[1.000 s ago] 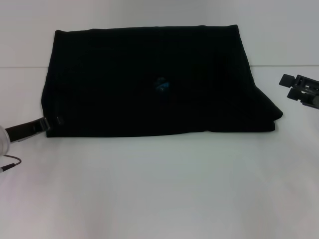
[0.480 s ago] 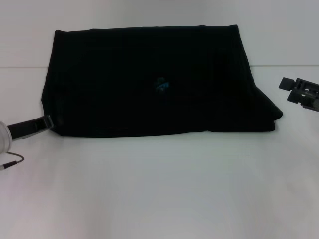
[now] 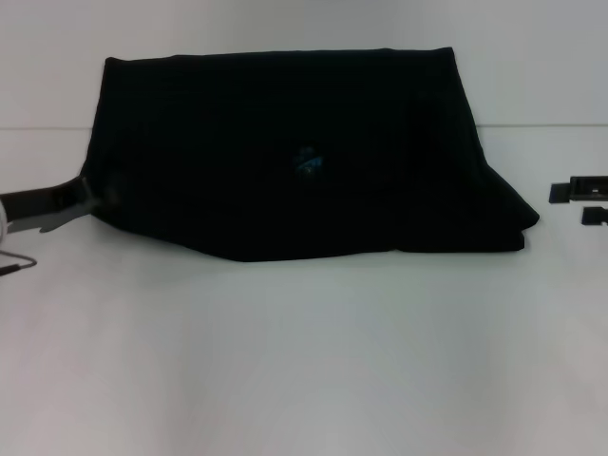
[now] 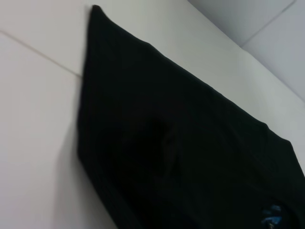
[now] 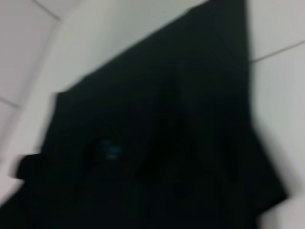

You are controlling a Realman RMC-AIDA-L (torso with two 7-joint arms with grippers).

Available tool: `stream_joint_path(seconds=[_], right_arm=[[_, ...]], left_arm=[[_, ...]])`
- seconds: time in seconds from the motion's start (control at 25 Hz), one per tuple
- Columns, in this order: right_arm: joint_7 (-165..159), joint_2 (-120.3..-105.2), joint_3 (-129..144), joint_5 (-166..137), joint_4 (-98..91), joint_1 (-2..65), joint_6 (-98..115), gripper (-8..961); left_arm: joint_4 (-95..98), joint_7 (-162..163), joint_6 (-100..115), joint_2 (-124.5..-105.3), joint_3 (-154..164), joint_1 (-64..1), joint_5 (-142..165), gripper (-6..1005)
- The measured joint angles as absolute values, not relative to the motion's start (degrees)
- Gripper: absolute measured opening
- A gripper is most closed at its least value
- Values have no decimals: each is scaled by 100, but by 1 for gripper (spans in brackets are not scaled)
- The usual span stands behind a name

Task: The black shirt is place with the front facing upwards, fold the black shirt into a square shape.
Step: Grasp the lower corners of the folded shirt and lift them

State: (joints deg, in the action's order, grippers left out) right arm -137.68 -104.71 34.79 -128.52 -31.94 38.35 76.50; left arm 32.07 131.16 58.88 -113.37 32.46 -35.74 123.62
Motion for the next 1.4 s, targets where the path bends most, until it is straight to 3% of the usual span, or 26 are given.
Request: stream_joint_path(seconds=[0.2,0.4,0.76,1.4], right_arm=[[-14423,-10426,3526,-14059,-3265,4448,7378,851],[-14743,-10600,3913,-14640,-3264,4842,6899,850],[-14799,-11024,4761,-14741,-3100,4920,5806,851],[-14822,-11292,5123,-14858,-2690,4926,4599,850]], left_arm=[[3214,13177,5970,-11307,3294,-3752,12463,2],[3217,13179,5971,-11305,3296,-3810,12464,2],[3217,13144,5955,-11358,3296,-3818,12424,2],[3217,13166,5937,-11391,3296,-3841,12416,2]])
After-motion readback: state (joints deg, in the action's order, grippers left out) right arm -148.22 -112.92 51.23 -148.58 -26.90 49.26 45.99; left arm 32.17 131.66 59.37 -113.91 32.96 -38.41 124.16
